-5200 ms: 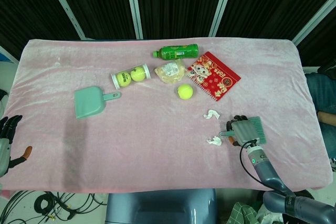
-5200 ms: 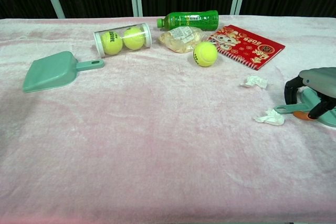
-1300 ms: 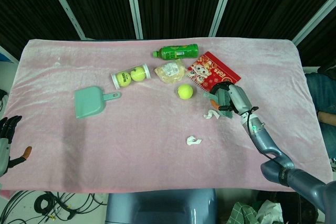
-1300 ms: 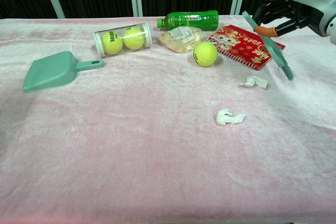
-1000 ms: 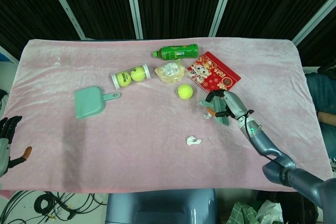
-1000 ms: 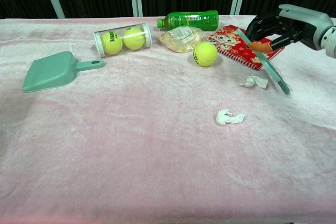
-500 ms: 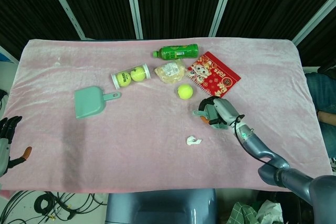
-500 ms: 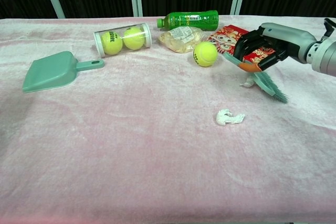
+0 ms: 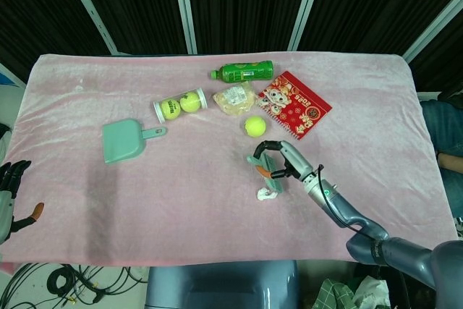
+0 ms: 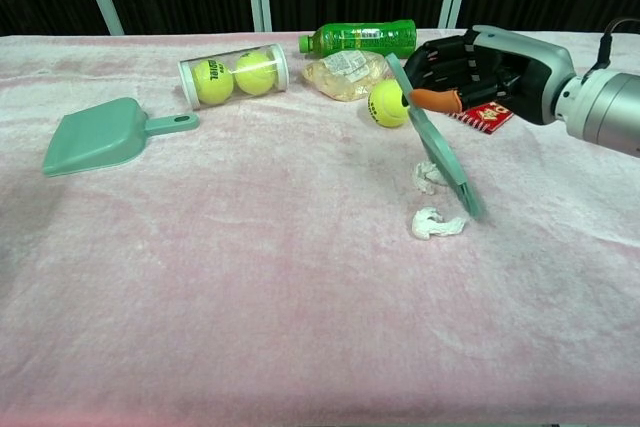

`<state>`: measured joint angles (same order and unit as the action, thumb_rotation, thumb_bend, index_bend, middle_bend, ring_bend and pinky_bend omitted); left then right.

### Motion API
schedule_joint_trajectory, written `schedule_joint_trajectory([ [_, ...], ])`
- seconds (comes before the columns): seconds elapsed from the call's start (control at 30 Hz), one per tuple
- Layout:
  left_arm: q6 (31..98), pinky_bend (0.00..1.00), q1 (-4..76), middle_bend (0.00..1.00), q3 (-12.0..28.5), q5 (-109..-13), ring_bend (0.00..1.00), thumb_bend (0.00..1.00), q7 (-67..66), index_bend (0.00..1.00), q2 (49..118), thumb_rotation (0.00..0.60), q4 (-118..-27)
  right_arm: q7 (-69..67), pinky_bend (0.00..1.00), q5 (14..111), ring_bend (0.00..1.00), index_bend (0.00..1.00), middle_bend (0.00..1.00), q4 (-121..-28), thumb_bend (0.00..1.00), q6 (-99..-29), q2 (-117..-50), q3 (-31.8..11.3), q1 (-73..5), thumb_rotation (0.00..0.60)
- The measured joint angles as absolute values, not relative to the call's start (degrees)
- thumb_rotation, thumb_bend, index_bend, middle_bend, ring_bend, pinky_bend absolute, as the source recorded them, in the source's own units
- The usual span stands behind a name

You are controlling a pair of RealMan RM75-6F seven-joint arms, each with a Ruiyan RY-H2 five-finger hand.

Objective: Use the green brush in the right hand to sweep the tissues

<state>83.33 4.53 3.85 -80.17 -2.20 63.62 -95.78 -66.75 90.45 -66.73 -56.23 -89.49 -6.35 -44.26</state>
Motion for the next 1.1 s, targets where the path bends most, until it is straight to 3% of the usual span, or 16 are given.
schedule_joint_trajectory([
  [0.47, 83.27, 0.00, 4.50, 0.08, 3.82, -80.13, 0.01, 0.31, -1.88, 0.10, 63.50, 0.600, -95.86, -76.16, 0.19, 94.68, 0.33, 0.80, 0.61, -76.52, 0.49, -65.39, -85.71, -6.23, -43.38, 0.600],
  [0.87, 83.39, 0.00, 4.47, 0.08, 3.82, -80.05, 0.01, 0.31, -2.39, 0.10, 63.65, 0.600, -95.98, -38.69, 0.19, 85.57, 0.34, 0.80, 0.62, -77.62, 0.49, -60.88, -85.68, -6.53, -40.92, 0.600],
  [1.1, 83.36, 0.00, 4.42, 0.08, 3.82, -79.97, 0.01, 0.31, -2.13, 0.10, 63.56, 0.600, -96.00, -27.50, 0.19, 81.26, 0.36, 0.82, 0.65, -76.31, 0.49, -57.25, -89.23, -6.24, -40.46, 0.600],
])
